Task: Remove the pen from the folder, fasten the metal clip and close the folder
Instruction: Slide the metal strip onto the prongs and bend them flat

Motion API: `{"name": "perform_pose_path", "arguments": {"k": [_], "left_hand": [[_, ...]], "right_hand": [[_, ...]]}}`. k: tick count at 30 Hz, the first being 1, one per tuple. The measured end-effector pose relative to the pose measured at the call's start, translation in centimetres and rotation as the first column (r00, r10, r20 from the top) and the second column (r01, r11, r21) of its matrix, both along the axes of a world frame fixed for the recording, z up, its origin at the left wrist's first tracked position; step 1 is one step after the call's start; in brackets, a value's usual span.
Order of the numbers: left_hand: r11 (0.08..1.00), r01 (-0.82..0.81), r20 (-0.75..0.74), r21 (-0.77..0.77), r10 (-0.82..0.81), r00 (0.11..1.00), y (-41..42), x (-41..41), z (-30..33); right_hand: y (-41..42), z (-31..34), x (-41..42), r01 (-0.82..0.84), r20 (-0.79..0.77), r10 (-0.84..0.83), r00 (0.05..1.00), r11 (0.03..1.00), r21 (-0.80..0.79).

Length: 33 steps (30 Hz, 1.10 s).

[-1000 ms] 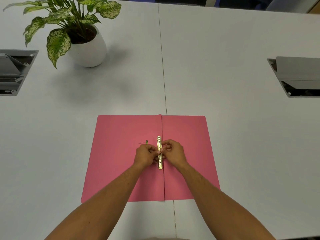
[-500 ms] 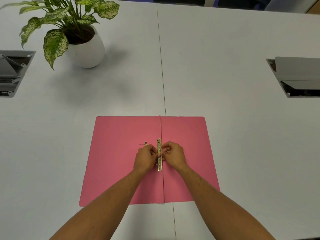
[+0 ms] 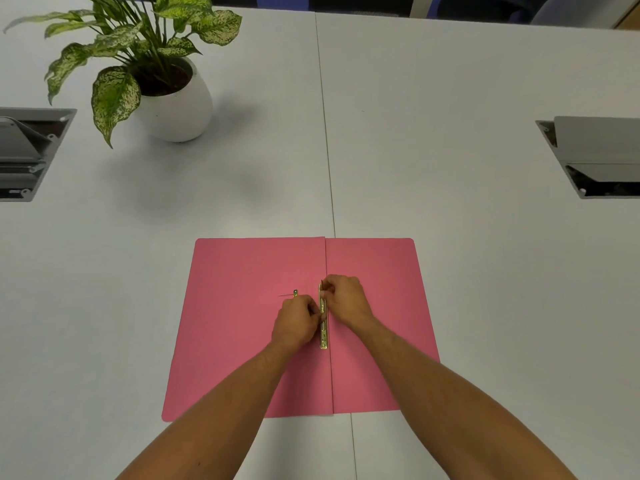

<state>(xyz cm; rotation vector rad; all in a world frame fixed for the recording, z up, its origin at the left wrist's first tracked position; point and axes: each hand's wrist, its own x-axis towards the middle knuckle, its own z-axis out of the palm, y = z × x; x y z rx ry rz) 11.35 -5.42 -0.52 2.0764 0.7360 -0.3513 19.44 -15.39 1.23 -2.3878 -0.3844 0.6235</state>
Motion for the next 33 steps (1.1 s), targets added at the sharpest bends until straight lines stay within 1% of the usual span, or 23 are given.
{"name": "perform_pose_path", "arguments": {"k": [3,5,7,10,13,16,20,23,25,28,33], "left_hand": [[1.0,0.005,0.005,0.011,-0.005,1.0,0.0,0.1,0.1],[0.999,0.024,0.0,0.022,-0.024,1.0,0.0,0.1,0.2],[0.998,0.046,-0.004,0.039,-0.046,0.999,0.0,0.2,0.2],[0.996,0.07,-0.024,0.048,-0.069,0.997,0.3,0.4,0.2],[0.996,0.073,-0.026,0.041,-0.072,0.997,0.4,0.6,0.3],[0.997,0.068,-0.034,0.036,-0.067,0.997,0.4,0.7,0.4],[0.998,0.057,-0.043,0.025,-0.056,0.997,0.4,0.8,0.6],[0.998,0.053,-0.047,0.023,-0.052,0.998,0.4,0.8,0.8],[0.999,0.05,-0.053,0.018,-0.049,0.997,0.4,0.8,0.7],[0.999,0.048,-0.057,0.007,-0.048,0.997,0.4,0.8,0.7],[0.998,0.063,-0.057,0.014,-0.062,0.996,0.3,0.9,0.6]], "right_hand": [[0.3,0.3,0.6,-0.134,0.063,0.143,0.988,0.981,-0.138],[0.5,0.7,0.9,-0.232,0.114,0.265,0.957,0.943,-0.24],[0.9,1.2,1.3,-0.311,0.126,0.361,0.924,0.902,-0.301],[1.8,1.7,2.1,-0.379,0.121,0.446,0.887,0.852,-0.361],[2.3,2.0,2.5,-0.4,0.112,0.47,0.875,0.835,-0.378],[2.4,1.6,2.7,-0.347,0.114,0.4,0.909,0.881,-0.323],[1.7,0.7,2.6,-0.094,0.047,0.102,0.994,0.984,-0.153],[1.2,0.4,2.2,0.075,-0.027,-0.077,0.997,0.996,-0.053],[1.0,0.3,2.0,0.162,-0.078,-0.163,0.984,0.987,-0.024],[1.1,0.5,2.0,0.243,-0.133,-0.242,0.961,0.97,-0.007],[1.6,0.2,1.9,0.243,-0.127,-0.245,0.961,0.969,-0.036]]}}
